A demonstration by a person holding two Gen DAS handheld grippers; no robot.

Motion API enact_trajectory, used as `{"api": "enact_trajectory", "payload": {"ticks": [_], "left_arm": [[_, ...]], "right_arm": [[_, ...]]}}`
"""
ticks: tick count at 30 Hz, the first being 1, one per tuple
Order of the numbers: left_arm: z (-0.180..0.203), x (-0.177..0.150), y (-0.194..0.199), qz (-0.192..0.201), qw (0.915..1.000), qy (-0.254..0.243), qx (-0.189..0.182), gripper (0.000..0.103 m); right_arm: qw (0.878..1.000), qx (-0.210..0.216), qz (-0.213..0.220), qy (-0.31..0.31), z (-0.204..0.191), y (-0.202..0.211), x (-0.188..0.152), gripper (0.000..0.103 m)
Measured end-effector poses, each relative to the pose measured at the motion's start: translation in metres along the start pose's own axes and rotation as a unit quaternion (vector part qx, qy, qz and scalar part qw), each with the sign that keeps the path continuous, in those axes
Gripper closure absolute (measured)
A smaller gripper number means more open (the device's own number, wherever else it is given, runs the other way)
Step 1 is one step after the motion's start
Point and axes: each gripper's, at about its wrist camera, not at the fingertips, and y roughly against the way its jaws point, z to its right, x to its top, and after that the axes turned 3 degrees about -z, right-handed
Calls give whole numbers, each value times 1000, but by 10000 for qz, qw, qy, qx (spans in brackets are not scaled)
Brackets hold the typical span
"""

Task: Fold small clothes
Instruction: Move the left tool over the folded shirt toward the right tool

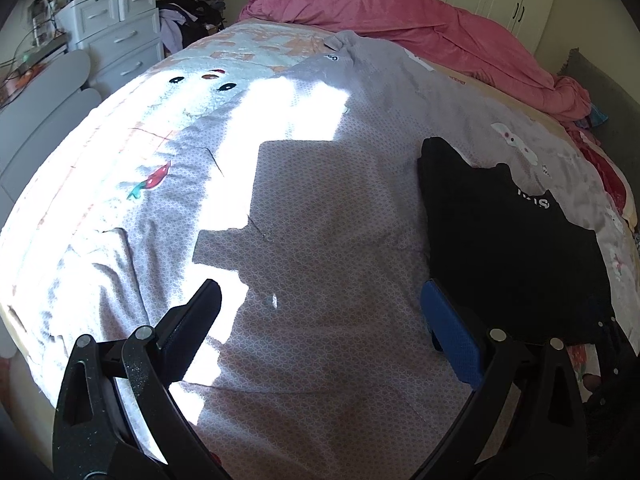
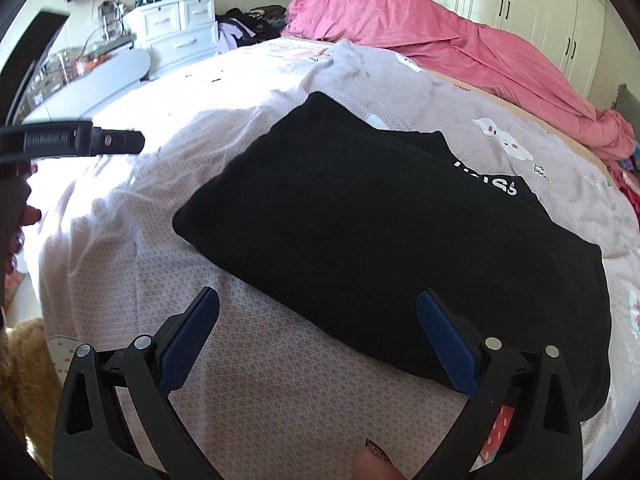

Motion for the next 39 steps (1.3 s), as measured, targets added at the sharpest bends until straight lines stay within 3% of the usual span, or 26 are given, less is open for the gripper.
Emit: {"api": "enact_trajectory", "payload": {"ticks": [12,26,39], "left_arm": [[11,13,-22,-164,9997,-193,1,10],[24,36,-45,-303,9989,-366,2,10],[45,72,-75,-551,9973,-434,-226,10]], "right_arm": [[9945,-763,6,711,-26,-30,2,5],[9898,-1012,130,994,-31,-59,25,4],[9867,-1162,394,1067,-28,-72,39,5]]}}
